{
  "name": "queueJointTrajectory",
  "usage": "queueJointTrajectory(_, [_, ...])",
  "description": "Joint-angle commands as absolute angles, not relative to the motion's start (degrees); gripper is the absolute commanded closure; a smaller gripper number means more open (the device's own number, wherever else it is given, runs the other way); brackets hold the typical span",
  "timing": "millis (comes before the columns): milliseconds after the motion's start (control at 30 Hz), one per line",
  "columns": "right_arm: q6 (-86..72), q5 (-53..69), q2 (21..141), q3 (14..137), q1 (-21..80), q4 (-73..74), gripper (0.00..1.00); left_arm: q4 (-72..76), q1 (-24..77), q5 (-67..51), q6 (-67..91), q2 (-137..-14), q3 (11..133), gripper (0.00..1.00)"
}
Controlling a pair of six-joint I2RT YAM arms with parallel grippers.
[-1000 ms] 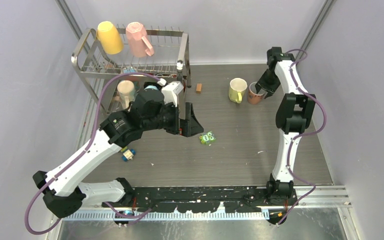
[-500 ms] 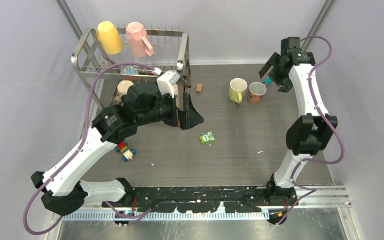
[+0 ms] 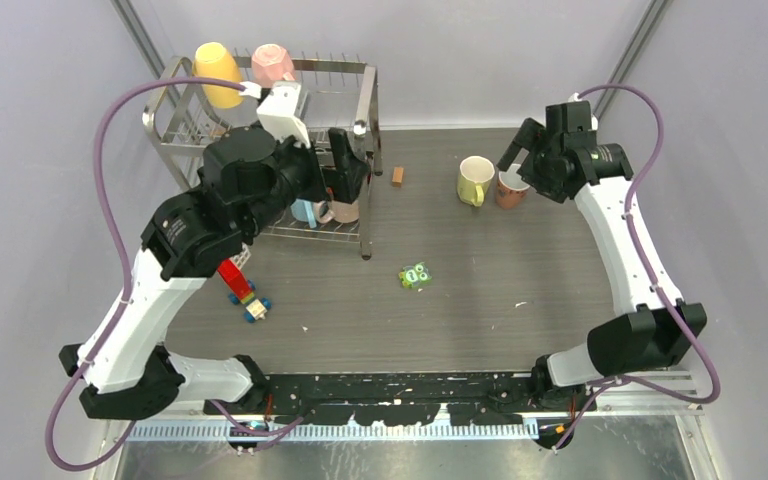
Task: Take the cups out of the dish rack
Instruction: Place the cup at the center of the board, then unload the cup from the dish rack.
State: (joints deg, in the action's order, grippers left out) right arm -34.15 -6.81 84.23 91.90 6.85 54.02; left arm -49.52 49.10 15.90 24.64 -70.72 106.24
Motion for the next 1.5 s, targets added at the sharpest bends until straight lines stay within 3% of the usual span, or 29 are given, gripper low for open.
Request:
queueJointTrajectory(0, [-33.1,-5.8,78.6,90.7,7.3,50.9,0.00,-48.5,49.1,31.7,15.8,-73.6,111.3,0.00])
queueJointTrajectory(333, [-33.4,-3.1,77.5,90.2,10.4,49.3,0.00,-48.3,44.8,49.5,7.5,-88.4,131.9,0.00])
queueJointTrajectory(700, [-33.4,-2.2,77.2,90.7,11.1,49.2,0.00,-55.3,33.4,45.5,14.6,-104.6,149.4,0.00])
queueJointTrajectory(1100, [-33.2,-1.6,77.3,89.5,11.1,48.4,0.00,-55.9,28.0,45.9,19.6,-110.8,149.0,0.04])
queueJointTrajectory(1467, [-33.3,-0.8,78.1,88.4,11.2,47.1,0.00,-55.7,26.3,45.9,21.4,-110.5,144.3,0.21])
